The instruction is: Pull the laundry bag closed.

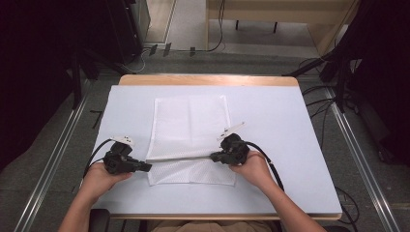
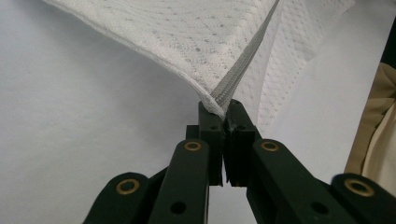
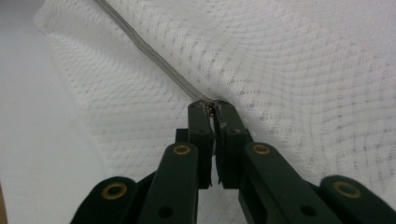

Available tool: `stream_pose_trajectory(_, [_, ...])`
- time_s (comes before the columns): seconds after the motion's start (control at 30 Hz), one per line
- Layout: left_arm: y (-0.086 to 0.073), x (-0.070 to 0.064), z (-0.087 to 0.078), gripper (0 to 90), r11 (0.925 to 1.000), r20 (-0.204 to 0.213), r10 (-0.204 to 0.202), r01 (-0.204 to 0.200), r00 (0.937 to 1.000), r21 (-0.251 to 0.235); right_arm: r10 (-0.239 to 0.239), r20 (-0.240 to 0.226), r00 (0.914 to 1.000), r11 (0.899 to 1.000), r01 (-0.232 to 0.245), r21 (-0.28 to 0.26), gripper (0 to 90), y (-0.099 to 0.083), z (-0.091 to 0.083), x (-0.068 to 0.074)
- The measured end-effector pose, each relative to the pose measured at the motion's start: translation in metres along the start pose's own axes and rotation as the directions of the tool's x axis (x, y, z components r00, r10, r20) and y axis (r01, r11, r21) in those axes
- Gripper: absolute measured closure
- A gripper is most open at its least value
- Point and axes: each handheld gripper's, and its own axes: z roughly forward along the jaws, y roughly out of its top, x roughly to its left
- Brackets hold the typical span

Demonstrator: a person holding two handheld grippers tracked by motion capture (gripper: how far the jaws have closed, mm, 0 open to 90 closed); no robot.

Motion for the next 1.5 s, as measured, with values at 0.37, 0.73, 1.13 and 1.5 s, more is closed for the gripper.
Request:
stream_pose_trajectory(0.37, [0.0,0.001,0.0,88.5,1.0,0.006,-0.006,0.006,1.0,-0.001,0.008,0.001,1.0,1.0,-0.008,0.001,88.3,-0.005,-0.006,-0.005])
stream_pose_trajectory(0.73, [-0.001,0.001,-0.001,88.6,0.9999,0.003,-0.013,0.013,0.9999,0.006,0.036,0.015,0.9992,0.999,-0.036,0.005,88.3,-0.014,-0.017,-0.015])
stream_pose_trajectory(1.13, [-0.001,0.0,0.002,88.6,0.9997,0.011,-0.015,0.014,0.9998,0.019,0.049,0.019,0.9986,0.999,-0.049,0.002,88.3,-0.027,-0.029,-0.024])
stream_pose_trajectory(1.5, [-0.002,0.002,0.001,88.2,0.9998,0.026,-0.017,0.016,0.9995,0.008,0.047,0.009,0.9989,0.999,-0.046,-0.006,88.0,-0.031,-0.032,-0.022])
